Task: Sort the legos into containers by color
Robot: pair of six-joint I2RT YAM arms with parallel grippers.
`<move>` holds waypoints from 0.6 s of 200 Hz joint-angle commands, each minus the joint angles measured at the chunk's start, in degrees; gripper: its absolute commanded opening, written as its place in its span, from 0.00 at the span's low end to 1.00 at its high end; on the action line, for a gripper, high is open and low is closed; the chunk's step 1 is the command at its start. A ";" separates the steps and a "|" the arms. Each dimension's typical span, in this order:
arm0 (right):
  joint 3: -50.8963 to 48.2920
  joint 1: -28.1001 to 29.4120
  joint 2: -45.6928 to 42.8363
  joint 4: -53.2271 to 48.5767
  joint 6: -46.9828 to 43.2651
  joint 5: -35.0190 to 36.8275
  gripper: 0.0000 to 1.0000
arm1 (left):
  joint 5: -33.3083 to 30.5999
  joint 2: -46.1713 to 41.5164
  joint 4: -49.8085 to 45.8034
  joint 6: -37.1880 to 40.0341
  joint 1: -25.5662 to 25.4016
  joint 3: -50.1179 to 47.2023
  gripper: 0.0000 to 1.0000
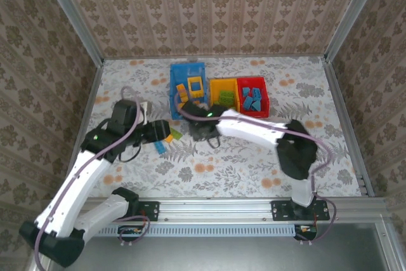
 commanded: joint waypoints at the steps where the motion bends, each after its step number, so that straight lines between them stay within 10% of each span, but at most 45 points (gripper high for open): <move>1: -5.02 -8.81 -6.91 0.68 -4.24 2.14 0.26 | 0.84 8.55 8.78 1.70 -4.23 8.53 0.65; 57: -3.08 -28.98 -3.27 3.73 -12.15 -9.05 0.27 | -1.35 34.84 13.45 4.11 -14.59 30.14 0.66; 120: 3.14 -37.45 7.77 2.88 -15.82 -18.53 0.37 | -2.86 49.56 10.96 4.41 -19.84 44.20 0.66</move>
